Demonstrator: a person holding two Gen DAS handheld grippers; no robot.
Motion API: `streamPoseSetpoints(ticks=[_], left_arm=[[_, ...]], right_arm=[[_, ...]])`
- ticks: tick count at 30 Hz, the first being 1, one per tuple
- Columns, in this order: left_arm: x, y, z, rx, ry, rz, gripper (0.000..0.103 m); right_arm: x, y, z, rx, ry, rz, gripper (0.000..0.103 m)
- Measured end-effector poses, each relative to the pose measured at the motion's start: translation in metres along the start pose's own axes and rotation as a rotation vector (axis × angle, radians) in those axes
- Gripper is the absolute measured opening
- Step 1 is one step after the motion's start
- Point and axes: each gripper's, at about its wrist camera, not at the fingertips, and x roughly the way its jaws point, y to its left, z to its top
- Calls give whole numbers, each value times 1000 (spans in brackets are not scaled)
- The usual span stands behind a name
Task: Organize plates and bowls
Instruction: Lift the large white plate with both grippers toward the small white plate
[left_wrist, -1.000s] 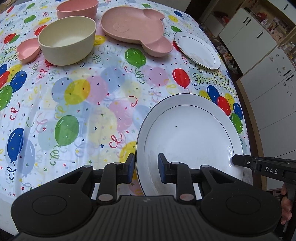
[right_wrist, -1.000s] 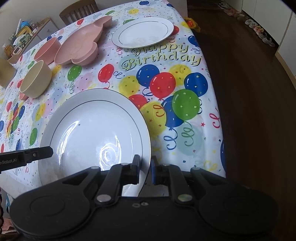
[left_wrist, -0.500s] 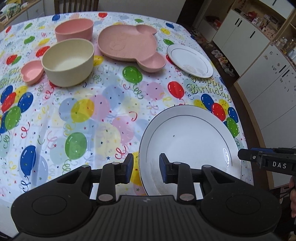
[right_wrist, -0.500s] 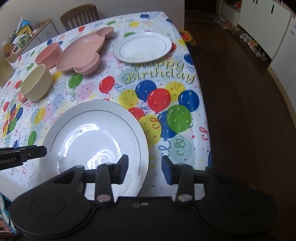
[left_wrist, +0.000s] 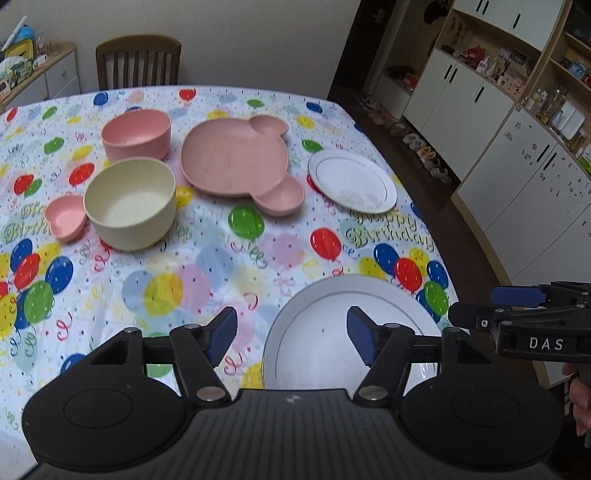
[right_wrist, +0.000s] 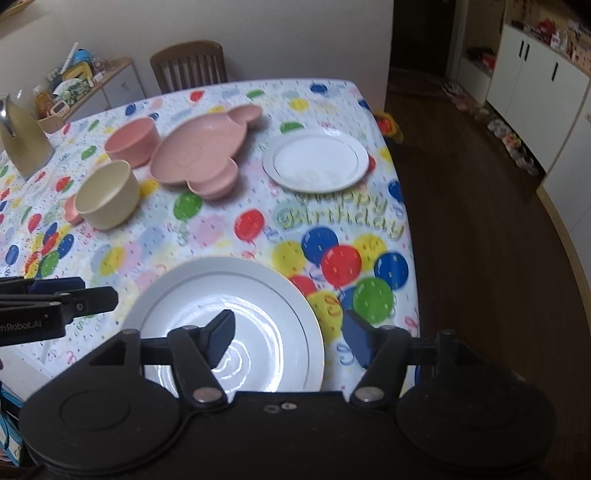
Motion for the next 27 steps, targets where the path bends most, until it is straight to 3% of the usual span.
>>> streamPoseSetpoints(ticks=[4, 7, 11, 13, 21, 27], left_arm=[[3, 0, 11, -1, -15, 8, 67], [6, 0, 22, -3, -32, 26, 78], [14, -2, 36, -7, -42, 42, 78], [19, -4, 44, -8, -44, 50, 79], [51, -14, 78, -13, -52, 75, 79], [83, -23, 110, -20, -42, 84, 79]], right_arm=[[-2, 4, 11, -22, -26, -8, 80], [-2, 2, 21, -29, -46, -5, 83], [2, -4, 34, -29, -68, -4, 87], [5, -7, 41, -34, -77, -23, 96], [23, -31, 70, -66, -140, -17, 100], [51, -55, 103, -89, -118, 0, 101]])
